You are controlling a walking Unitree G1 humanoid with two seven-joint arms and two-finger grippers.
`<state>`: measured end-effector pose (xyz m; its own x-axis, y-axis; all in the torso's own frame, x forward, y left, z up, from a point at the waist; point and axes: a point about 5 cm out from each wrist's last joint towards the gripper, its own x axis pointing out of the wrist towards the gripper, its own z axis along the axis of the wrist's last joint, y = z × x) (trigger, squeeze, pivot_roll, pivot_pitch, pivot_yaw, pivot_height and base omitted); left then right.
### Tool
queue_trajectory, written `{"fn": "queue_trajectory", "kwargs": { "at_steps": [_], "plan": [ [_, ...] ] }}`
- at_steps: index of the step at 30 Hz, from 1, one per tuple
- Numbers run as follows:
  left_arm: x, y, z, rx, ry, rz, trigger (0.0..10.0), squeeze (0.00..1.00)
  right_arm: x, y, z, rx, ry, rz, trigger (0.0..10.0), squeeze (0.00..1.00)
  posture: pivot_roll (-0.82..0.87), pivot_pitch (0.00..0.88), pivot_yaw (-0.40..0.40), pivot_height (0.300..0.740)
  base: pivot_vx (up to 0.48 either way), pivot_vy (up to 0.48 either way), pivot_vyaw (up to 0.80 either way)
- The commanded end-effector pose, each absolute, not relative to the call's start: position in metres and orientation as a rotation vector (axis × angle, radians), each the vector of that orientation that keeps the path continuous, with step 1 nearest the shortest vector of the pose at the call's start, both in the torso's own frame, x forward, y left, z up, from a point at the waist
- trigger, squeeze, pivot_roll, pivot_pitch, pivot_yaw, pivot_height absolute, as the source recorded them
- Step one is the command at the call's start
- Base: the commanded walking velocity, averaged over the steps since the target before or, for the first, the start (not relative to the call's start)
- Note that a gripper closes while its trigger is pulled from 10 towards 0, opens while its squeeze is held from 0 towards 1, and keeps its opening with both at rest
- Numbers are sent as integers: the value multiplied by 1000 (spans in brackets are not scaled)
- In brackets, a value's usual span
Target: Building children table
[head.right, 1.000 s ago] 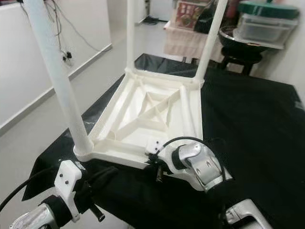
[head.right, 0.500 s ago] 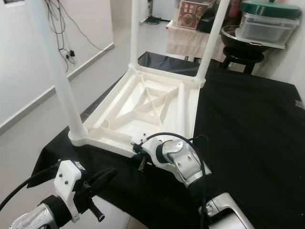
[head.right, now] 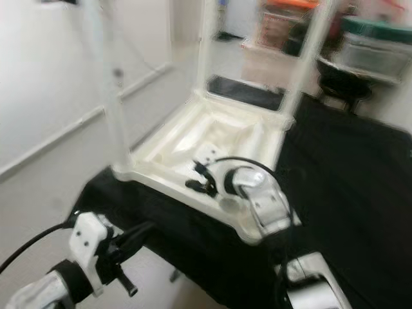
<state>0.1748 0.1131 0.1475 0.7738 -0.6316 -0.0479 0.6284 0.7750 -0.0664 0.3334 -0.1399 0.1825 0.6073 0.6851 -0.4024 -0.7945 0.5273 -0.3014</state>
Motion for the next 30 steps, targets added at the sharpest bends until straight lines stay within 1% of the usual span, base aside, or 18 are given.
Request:
{"fn": "queue_trajectory", "kwargs": {
  "at_steps": [1, 8, 9, 10, 11, 14, 15, 16, 17, 18, 19, 20, 21, 22, 23, 24, 29, 30],
  "plan": [
    [177, 112, 152, -26, 51, -696, 10000, 0, 321, -142, 188, -444, 190, 1010, 10000, 1000, 4, 52, -59, 740, 0, 0, 0],
    [181, 114, 156, 2, 31, -686, 10000, 0, 314, -150, 192, -441, 164, 1021, 10000, 1000, -4, 51, -56, 740, 0, 0, 0],
    [186, 116, 160, 15, 8, -663, 10000, 0, 314, -157, 190, -448, 161, 944, 10000, 1000, -12, 48, -53, 740, 0, 0, 0],
    [189, 117, 162, 19, 0, -651, 10000, 0, 314, -159, 189, -450, 158, 909, 10000, 1000, -12, 48, -53, 740, 0, 0, 0],
    [189, 117, 162, 19, 0, -651, 10000, 0, 314, -159, 189, -450, 158, 909, 10000, 1000, -12, 48, -53, 740, 0, 0, 0],
    [192, 121, 164, 35, -13, -621, 10000, 0, 318, -169, 188, -472, 143, 802, 10000, 1000, -16, 47, -48, 740, 0, 0, 0],
    [192, 121, 164, 35, -13, -621, 10000, 0, 318, -169, 188, -472, 143, 802, 10000, 1000, -16, 47, -48, 740, 0, 0, 0],
    [193, 123, 164, 46, -15, -608, 10000, 0, 321, -180, 191, -459, 139, 697, 10000, 910, -16, 47, -48, 740, 0, 0, 0],
    [193, 123, 164, 50, -15, -605, 10000, 0, 322, -183, 192, -459, 139, 670, 10000, 910, -16, 47, -48, 740, 0, 0, 0],
    [193, 124, 165, 52, -16, -601, 10000, 0, 320, -187, 192, -471, 145, 651, 10000, 694, -22, 48, -49, 740, 0, 0, 0],
    [194, 125, 165, 53, -18, -596, 10000, 0, 318, -189, 191, -481, 149, 643, 10000, 522, -22, 48, -49, 740, 0, 0, 0],
    [194, 125, 165, 53, -18, -596, 10000, 0, 318, -189, 191, -481, 149, 643, 10000, 522, -22, 48, -49, 740, 0, 0, 0],
    [194, 126, 165, 54, -19, -590, 10000, 0, 316, -192, 190, -492, 157, 632, 10000, 302, -22, 48, -49, 740, 0, 0, 0],
    [195, 127, 165, 55, -19, -585, 10000, 0, 314, -193, 190, -498, 162, 624, 10000, 251, -28, 51, -46, 740, 0, 0, 0],
    [195, 127, 165, 55, -19, -585, 10000, 0, 314, -193, 190, -498, 162, 624, 10000, 251, -28, 51, -46, 740, 0, 0, 0],
    [195, 127, 165, 54, -19, -583, 10000, 0, 312, -195, 188, -509, 173, 613, 10000, 0, -28, 51, -46, 740, 0, 0, 0],
    [196, 128, 165, 53, -17, -580, 10000, 0, 308, -195, 181, -540, 197, 583, 10000, 0, -35, 55, -42, 740, 0, 0, 0],
    [196, 128, 165, 50, -15, -580, 10000, 0, 305, -191, 175, -539, 211, 591, 10000, 0, -36, 57, -39, 740, 0, 0, 0]
  ]
}}
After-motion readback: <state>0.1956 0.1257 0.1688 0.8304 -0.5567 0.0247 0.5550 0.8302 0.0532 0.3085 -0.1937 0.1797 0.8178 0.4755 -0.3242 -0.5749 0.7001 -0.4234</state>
